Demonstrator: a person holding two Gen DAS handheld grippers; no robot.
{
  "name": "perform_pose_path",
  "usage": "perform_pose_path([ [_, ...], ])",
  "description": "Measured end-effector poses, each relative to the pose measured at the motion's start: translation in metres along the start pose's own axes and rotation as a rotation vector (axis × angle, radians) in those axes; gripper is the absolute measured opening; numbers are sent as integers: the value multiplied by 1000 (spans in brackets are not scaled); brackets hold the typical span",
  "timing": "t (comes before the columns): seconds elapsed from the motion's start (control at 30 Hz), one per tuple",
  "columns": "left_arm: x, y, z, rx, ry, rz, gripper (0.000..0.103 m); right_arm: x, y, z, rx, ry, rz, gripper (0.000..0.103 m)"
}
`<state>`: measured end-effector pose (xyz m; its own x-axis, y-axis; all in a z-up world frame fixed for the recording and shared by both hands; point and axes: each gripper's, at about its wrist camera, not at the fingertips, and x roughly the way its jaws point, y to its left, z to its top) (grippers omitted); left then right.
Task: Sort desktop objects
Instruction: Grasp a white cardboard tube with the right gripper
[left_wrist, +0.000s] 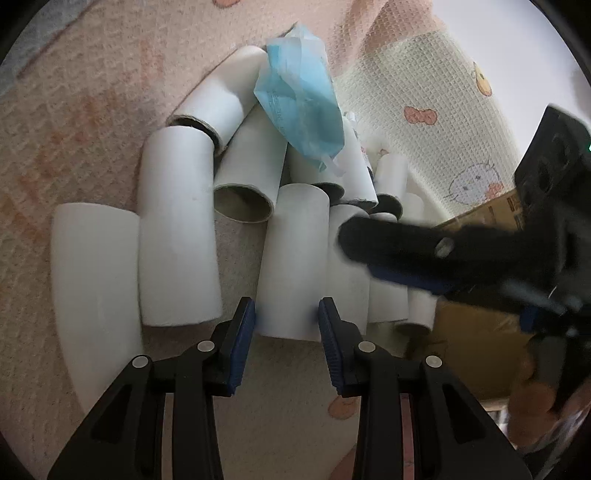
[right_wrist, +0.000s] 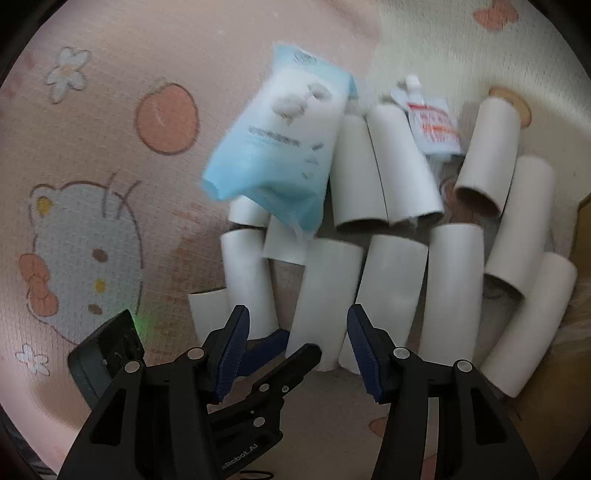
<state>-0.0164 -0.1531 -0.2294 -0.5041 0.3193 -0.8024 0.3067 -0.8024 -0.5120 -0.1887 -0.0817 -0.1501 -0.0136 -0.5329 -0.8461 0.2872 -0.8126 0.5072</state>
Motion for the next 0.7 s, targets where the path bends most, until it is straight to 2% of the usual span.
perform_pose_path([
  [0.07, 3, 0, 3, -3, 10, -12, 39, 7, -3, 1, 19, 22, 11, 52],
  [0.13, 7, 0, 7, -12, 29, -25, 45, 14, -7, 0, 46, 53, 30, 52],
  [0.23, 20, 5, 10, -62, 85, -69, 50, 19, -12, -1, 69, 63, 25, 52],
  [0.33, 28, 10, 10, -123, 116, -115, 50, 23, -15, 0, 89, 65, 32, 52],
  [0.43, 29, 7, 10, -114, 111, -105, 46, 28, -15, 1, 97, 74, 35, 52],
  [0.57, 18, -3, 6, -37, 63, -44, 46, 31, -15, 1, 104, 77, 44, 52],
  [0.7, 13, -8, 8, -16, 54, -40, 45, 32, -13, 1, 99, 77, 46, 52],
])
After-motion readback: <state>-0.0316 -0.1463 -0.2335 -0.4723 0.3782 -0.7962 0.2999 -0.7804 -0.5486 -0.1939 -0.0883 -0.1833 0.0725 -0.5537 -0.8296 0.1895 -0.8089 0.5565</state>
